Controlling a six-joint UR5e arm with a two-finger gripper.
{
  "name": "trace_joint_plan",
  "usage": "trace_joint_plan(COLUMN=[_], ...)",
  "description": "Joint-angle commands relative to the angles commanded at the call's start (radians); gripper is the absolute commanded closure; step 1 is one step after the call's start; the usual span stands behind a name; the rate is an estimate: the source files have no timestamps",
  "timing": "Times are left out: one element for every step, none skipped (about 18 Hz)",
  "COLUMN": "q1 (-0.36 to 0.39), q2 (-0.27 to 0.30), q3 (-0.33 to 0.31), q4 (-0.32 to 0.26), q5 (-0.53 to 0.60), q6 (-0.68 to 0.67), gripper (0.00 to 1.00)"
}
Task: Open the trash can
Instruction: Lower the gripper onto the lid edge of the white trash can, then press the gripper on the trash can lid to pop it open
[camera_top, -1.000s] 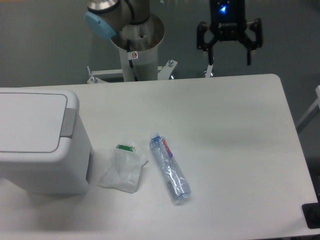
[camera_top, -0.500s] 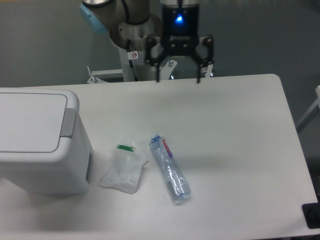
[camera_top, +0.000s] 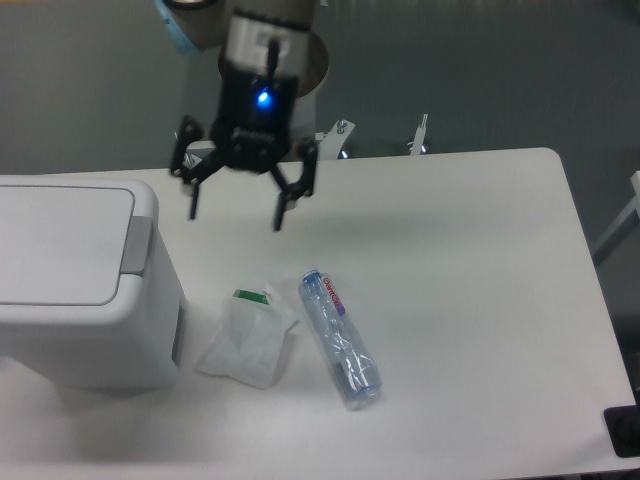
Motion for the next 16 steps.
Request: trace_joint_plan(q1=[-0.014,-0.02,-0.022,-0.023,-0.023,-0.026,-0.028,-0.029,-0.029,-0.031,-0.031,-0.032,-0.032,-0.032,-0.032,-0.032], q2=[-0.006,-0.008,-0.008,-0.009,-0.009,-0.011,-0.011,-0.018,-0.02,-0.022,-0.023,-0.023,-0.023,-0.023,-0.026,-0.029], q3=[-0.002,0.0,0.0,-0.006,-0.011,-0.012,-0.012,-0.014,-0.015,-0.02,-0.023,-0.025,-0.025,-0.026,-0.026,-0.028], q4=[0.0,0.0,0.0,0.0,0.0,0.0,0.0,0.0,0.0,0.0,0.0,0.0,0.0,0.0,0.0,0.0], q5=[0.002,0.002,0.002,0.002,0.002,0.002,0.002,0.002,0.002,0.002,0.002,0.002,0.002,0.002,0.002,0.002], q6=[-0.011,-0.023,-0.029,-0.031,-0.031,-0.029,-0.029,-0.029,-0.029,-0.029,-0.029,-0.029,-0.029,-0.029,-0.029,-0.029], gripper=[0.0,0.0,0.0,0.0,0.0,0.0,0.0,0.0,0.0,0.0,0.0,0.0,0.0,0.0,0.0,0.0])
